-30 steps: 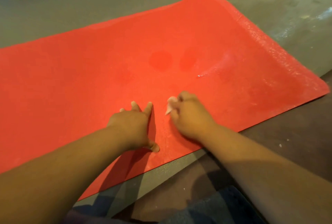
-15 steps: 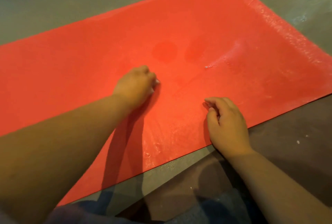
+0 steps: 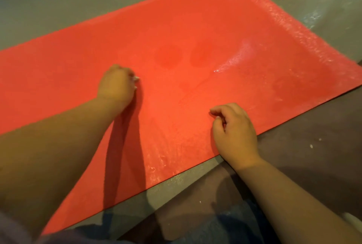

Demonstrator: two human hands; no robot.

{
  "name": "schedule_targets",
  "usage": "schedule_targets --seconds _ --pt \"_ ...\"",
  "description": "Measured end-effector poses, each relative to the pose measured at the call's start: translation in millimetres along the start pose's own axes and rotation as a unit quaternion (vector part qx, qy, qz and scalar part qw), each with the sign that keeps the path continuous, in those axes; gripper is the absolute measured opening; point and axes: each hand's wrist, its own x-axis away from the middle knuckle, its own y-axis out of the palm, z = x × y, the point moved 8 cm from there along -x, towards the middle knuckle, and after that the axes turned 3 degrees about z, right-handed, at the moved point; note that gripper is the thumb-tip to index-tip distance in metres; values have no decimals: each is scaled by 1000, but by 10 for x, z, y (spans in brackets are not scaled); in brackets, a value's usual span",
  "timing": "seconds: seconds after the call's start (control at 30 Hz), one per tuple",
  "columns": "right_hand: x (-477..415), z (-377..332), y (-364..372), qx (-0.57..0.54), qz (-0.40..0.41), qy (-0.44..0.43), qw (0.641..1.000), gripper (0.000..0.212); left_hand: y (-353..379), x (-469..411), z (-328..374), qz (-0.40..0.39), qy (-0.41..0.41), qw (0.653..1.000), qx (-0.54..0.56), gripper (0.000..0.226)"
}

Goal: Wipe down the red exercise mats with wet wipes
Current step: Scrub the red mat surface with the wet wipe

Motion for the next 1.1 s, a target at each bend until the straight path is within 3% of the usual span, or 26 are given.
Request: schedule_targets --seconds 0.03,0.07,0.1,0.17,0.27,0.3,0.37,0.43,0.5,0.53,0.63,0.7,0.77,0.83,0.9,0.97,1.03,1.1 --pt "-4 5 7 1 1 0 1000 24 -16 -14 -133 26 -89 996 16 24" --pt "-5 11 20 1 1 1 1000 24 -5 44 -60 39 -114 992 21 25" --pt "-4 13 31 1 3 2 1000 24 49 138 153 36 -82 996 28 25" --pt "2 17 29 -2 10 7 1000 25 156 497 775 6 70 994 80 25" --pt "-1 34 23 -1 14 6 1000 28 123 1238 1471 -106 334 926 143 29" --pt "-1 44 28 -1 10 6 1000 27 114 1265 1461 -126 368 911 136 25" --pt "-4 44 25 -4 5 5 1000 26 129 896 1166 -101 300 943 105 19" --pt "7 43 26 -8 1 8 1000 25 64 397 607 -22 129 987 90 21" --pt "1 4 34 -14 2 13 1000 26 -18 240 215 52 -11 989 135 23" --pt "-18 -48 59 -28 3 18 999 28 -16 292 191 59 -38 976 205 27" --pt "-153 -386 221 -60 -5 -3 998 34 94 533 486 -27 -14 895 445 45" --pt "-326 -721 460 -34 -37 -54 997 39 36 568 452 -33 4 887 460 57" --pt "-512 -1017 760 1 -82 -97 992 39 -152 507 238 18 28 927 374 58" --pt "-540 -1241 1123 107 -142 -159 971 29 -294 447 -115 65 25 967 244 51" --pt "-405 -1377 1360 165 -193 -243 936 23 -250 425 -508 41 25 992 116 45" --pt "-342 -1285 1311 140 -214 -275 927 21 -95 505 -847 -17 21 999 20 42" --pt "-654 -952 945 100 -130 -190 968 16 23 610 -1022 -40 20 999 -15 47" --pt "-1051 -487 551 108 -37 -46 992 17 71 647 -1059 -37 16 999 -15 55"
